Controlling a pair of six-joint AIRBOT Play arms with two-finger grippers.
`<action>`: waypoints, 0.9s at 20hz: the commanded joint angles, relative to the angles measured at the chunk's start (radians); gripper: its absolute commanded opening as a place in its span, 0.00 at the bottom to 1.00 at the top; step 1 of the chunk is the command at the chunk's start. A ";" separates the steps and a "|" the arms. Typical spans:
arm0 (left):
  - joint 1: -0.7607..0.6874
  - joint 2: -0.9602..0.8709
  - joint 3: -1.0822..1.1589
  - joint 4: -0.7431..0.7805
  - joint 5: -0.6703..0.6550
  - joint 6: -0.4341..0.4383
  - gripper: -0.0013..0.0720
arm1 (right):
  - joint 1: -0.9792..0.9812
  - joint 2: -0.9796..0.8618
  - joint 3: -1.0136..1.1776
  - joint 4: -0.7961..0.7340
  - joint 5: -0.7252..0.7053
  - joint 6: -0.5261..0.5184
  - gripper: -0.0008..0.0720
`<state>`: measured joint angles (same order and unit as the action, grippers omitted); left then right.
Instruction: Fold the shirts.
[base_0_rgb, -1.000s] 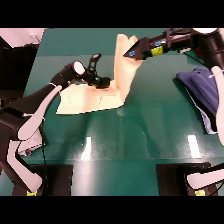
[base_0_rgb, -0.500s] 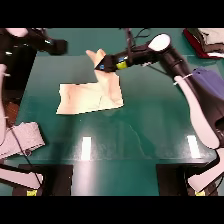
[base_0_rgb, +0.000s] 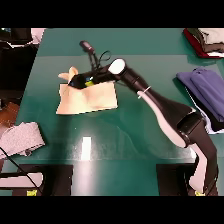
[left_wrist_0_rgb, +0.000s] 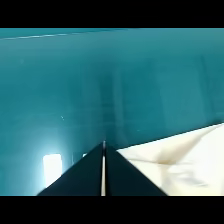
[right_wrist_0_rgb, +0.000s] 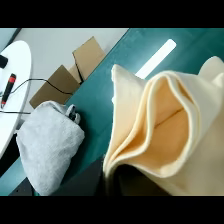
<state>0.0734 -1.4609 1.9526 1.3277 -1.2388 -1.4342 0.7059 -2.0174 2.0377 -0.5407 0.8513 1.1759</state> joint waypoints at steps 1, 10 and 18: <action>0.008 0.008 0.002 -0.014 -0.014 0.001 0.05 | 0.074 -0.019 -0.012 -0.004 -0.118 -0.105 0.76; 0.008 0.006 0.001 -0.031 -0.059 0.002 0.05 | -0.259 0.110 -0.015 -0.429 0.385 0.181 0.90; 0.006 0.006 0.001 -0.087 -0.062 0.002 0.05 | -0.510 0.089 -0.345 -0.159 0.443 0.268 0.97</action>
<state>0.0803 -1.4540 1.9530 1.2598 -1.2987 -1.4322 0.2508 -1.9179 1.8076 -0.8219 1.2835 1.4170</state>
